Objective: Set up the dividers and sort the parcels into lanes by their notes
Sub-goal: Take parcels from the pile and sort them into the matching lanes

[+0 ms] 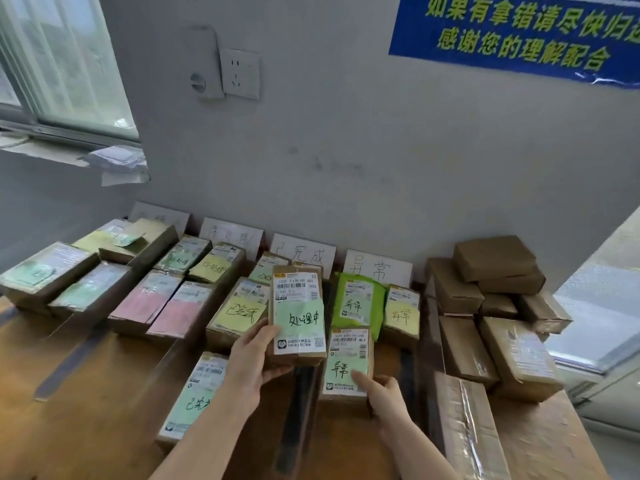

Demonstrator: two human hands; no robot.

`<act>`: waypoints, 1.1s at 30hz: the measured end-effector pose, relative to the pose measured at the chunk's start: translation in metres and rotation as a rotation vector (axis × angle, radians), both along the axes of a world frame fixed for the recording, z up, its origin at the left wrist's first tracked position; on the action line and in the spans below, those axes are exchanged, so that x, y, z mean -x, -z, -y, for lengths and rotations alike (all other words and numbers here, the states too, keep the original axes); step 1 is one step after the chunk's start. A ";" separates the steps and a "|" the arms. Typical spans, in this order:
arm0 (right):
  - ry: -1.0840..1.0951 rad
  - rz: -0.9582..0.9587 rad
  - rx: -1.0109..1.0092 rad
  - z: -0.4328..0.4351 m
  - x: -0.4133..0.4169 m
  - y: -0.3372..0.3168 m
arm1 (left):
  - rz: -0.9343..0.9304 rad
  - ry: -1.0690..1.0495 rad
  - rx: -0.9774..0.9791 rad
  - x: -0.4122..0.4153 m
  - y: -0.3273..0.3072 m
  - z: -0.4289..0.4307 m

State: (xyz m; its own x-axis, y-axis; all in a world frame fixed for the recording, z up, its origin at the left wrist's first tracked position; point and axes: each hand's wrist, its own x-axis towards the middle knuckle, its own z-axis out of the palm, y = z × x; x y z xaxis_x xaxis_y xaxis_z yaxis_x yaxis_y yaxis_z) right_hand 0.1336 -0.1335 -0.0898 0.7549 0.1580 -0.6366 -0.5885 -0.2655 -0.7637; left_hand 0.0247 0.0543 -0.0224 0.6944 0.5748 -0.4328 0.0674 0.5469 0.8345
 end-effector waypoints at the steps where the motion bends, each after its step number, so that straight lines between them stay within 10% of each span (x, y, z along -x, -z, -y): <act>1: 0.008 0.002 0.020 -0.003 -0.001 0.006 | -0.003 0.015 -0.001 -0.003 0.002 -0.005; 18: -0.034 0.449 0.474 -0.031 -0.001 0.004 | -0.006 0.089 0.004 0.004 0.019 -0.016; 21: -0.053 0.634 0.157 -0.046 0.015 -0.041 | 0.016 0.067 -0.013 0.011 0.011 -0.008; 25: -0.325 0.427 -0.284 -0.070 0.045 -0.095 | 0.044 0.022 -0.056 0.029 -0.004 -0.001; 33: -0.483 0.281 -0.386 -0.109 0.092 -0.104 | 0.037 -0.156 -0.069 0.094 -0.034 -0.030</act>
